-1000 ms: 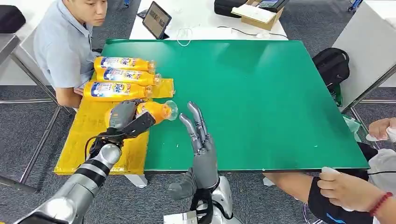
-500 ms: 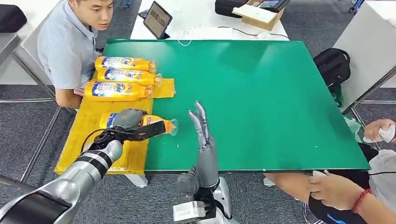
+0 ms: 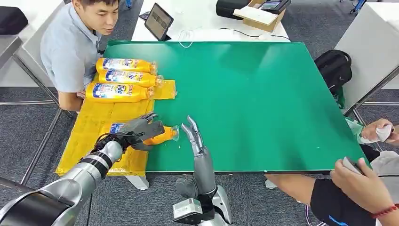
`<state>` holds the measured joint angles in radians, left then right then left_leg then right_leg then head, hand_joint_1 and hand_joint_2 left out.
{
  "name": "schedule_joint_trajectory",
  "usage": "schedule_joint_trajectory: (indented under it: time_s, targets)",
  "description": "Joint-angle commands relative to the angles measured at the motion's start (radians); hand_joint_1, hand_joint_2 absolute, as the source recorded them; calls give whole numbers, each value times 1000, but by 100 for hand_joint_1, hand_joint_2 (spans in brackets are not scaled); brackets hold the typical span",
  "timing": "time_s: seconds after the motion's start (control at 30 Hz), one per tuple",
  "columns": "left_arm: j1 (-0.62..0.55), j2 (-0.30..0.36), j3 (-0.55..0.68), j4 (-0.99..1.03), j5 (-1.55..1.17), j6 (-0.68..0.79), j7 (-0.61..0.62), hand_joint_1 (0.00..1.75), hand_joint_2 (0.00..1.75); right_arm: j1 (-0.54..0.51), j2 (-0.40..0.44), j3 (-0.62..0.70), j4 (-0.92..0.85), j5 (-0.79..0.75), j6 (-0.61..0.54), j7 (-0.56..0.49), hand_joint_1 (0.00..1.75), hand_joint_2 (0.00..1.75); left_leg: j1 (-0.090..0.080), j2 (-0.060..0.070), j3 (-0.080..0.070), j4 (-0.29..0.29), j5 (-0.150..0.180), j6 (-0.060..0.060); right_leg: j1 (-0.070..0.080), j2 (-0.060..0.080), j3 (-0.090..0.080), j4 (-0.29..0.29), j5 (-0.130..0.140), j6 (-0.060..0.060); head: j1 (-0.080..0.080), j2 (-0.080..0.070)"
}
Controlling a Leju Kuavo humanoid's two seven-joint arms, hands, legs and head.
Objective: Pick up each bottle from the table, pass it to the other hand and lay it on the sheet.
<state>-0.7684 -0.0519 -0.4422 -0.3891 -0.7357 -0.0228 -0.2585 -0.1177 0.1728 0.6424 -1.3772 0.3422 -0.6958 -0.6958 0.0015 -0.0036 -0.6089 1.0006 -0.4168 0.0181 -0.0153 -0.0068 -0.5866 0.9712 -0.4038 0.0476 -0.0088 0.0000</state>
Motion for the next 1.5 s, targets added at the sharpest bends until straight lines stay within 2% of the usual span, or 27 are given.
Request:
schedule_joint_trajectory:
  time_s: [0.03, 0.07, 0.1, 0.13, 0.2, 0.23, 0.27, 0.4, 0.43, 0.47, 0.5, 0.6, 0.73, 0.77, 0.8, 0.83, 0.9, 0.93, 0.97, 1.03, 1.23, 1.37, 1.4, 1.43, 1.5]
  targets:
    - [88, -49, 172, -51, 145, 53, -204, 0, 175, -14, -14, -37, 43, 41, -2, -2, 0, 0, 0, 1, 4, -2, 0, -1, 0, 1, 4, -1, 0, -1, 0, 0]
    - [112, -67, 214, -108, 198, 82, -247, 0, 175, 17, 18, -102, -6, 101, -2, -2, 0, 0, 0, 1, 5, -2, -1, -1, 0, 1, 5, -2, 0, -2, 0, 0]
    - [122, -75, 219, -134, 207, 89, -248, 0, 175, 22, 24, -112, -10, 118, -2, -2, 0, 175, 0, 0, 3, -1, 0, -1, 0, 0, 3, -1, 0, -1, 0, 0]
    - [165, -91, 258, -227, 264, 127, -272, 0, 175, 50, 66, -180, -43, 146, -2, -2, 0, 175, 0, 0, 2, 0, 0, 0, 0, 0, 2, 0, 0, -1, 0, 0]
    - [255, -120, 299, -423, 322, 248, -324, 0, 175, 72, 95, -215, -88, 172, -2, -2, 0, 175, 0, -2, 2, 1, -1, -1, 0, -2, 2, 1, -2, -1, 0, 0]
    - [267, -124, 297, -452, 330, 256, -325, 0, 175, 76, 100, -221, -100, 182, -2, -2, 0, 0, 0, -2, 0, 1, -1, -1, 0, -2, 0, 0, -1, -1, 0, 0]
    - [293, -153, 322, -528, 380, 278, -327, 0, 175, 88, 116, -238, -149, 214, -2, -2, 0, 0, 0, -1, 1, 1, -2, -1, 0, -1, 1, 1, -2, -2, 0, 0]
    - [362, -194, 340, -696, 537, 267, -311, 0, 175, 115, 137, -265, -259, 242, -2, -2, 0, 0, 0, 0, -2, 2, -1, -1, 0, 0, -3, 2, -2, -1, 0, 0]
    - [383, -204, 344, -736, 594, 263, -302, 0, 175, 131, 152, -289, -292, 226, -2, -2, 0, 175, 0, -1, -2, 3, -3, -1, 0, -1, -2, 3, -3, -2, 0, 0]
    - [433, -201, 335, -822, 694, 261, -279, 0, 175, 156, 172, -328, -351, 187, -2, -2, 0, 175, 0, 0, -4, 2, -2, -1, 0, 0, -4, 2, -2, -1, 1, 0]
    - [433, -201, 335, -822, 694, 261, -279, 0, 175, 156, 172, -328, -351, 187, -2, -2, 0, 175, 0, 0, -4, 3, -3, -1, 0, 0, -5, 3, -3, -2, 0, 0]
    - [528, -177, 319, -942, 793, 290, -237, 0, 175, 201, 176, -396, -385, 111, -2, -2, 0, 175, 0, 2, -1, 3, -4, -1, 0, 2, -2, 2, -4, -3, 0, 0]
    - [543, -171, 316, -956, 799, 294, -235, 0, 175, 207, 176, -405, -388, 98, -2, -2, 0, 175, 0, 1, -1, 1, -3, -1, 0, 1, -2, 0, -2, -2, 0, 0]
    - [581, -147, 238, -964, 816, 445, -272, 0, 175, 235, 172, -481, -359, -13, 23, -2, 0, 0, 1, 1, 1, 1, -4, -2, 1, 1, 0, 1, -4, -3, 0, 0]
    - [629, -120, 264, -1024, 784, 437, -248, 0, 175, 242, 176, -477, -317, -46, -2, -2, 0, 175, 1, 2, 0, 0, -4, -2, 1, 2, -1, 0, -3, -3, 0, 0]
    - [675, -120, 279, -1058, 734, 446, -244, 0, 175, 257, 161, -509, -312, -91, -2, -2, 0, 175, 1, -1, 1, 0, -3, -2, 1, -1, 0, -1, -3, -2, 0, 0]
    - [728, -117, 285, -1090, 637, 471, -213, 0, 175, 259, 176, -637, -308, -29, -2, -2, 0, 175, 0, 3, 0, -2, -2, -1, 0, 3, -2, -3, -1, -1, 0, 0]
    - [760, -127, 293, -1110, 583, 491, -227, 0, 175, 265, 176, -681, -300, -34, -2, -2, 0, 175, 0, 4, 4, -3, -3, -1, 0, 4, 2, -4, -2, -2, 0, 0]
    - [784, -134, 296, -1133, 555, 503, -248, 0, 175, 271, 176, -697, -286, -37, -2, -2, 0, 175, 0, 2, 0, -2, -3, -1, 0, 2, -1, -3, -1, -1, 0, 0]
    - [784, -134, 296, -1133, 555, 503, -248, 0, 175, 271, 176, -697, -286, -37, -2, -2, 0, 175, 0, 1, -1, -1, -3, -1, 0, 1, -2, -3, -2, -1, 0, 0]
    - [845, -136, 278, -1226, 556, 470, -282, 0, 175, 294, 176, -738, -271, 98, -2, -2, 0, 175, 0, 1, -2, 0, -4, -1, 0, 1, -2, -1, -3, -2, 0, 0]
    - [849, -137, 270, -1224, 557, 464, -286, 0, 175, 292, 176, -737, -257, 96, -2, -2, 0, 175, 0, 1, -4, -1, -2, -1, 0, 1, -5, -2, -1, -1, 0, 0]
    - [854, -106, 233, -1227, 586, 463, -281, 0, 175, 289, 176, -731, -224, 93, -2, -2, 0, 175, 0, 1, -4, -1, -3, -1, 0, 1, -5, -2, -2, -1, 0, 0]
    - [857, -112, 230, -1226, 589, 461, -282, 0, 175, 287, 172, -732, -219, 87, -2, -2, 0, 175, 1, 0, -3, 0, -3, -1, 1, 1, -4, -2, -2, -1, 0, 0]
    - [871, -113, 206, -1219, 603, 395, -290, 0, 175, 273, 166, -744, -199, 91, -2, -2, 0, 175, 1, 1, -2, -1, -3, -1, 1, 1, -3, -2, -2, -2, 0, 0]
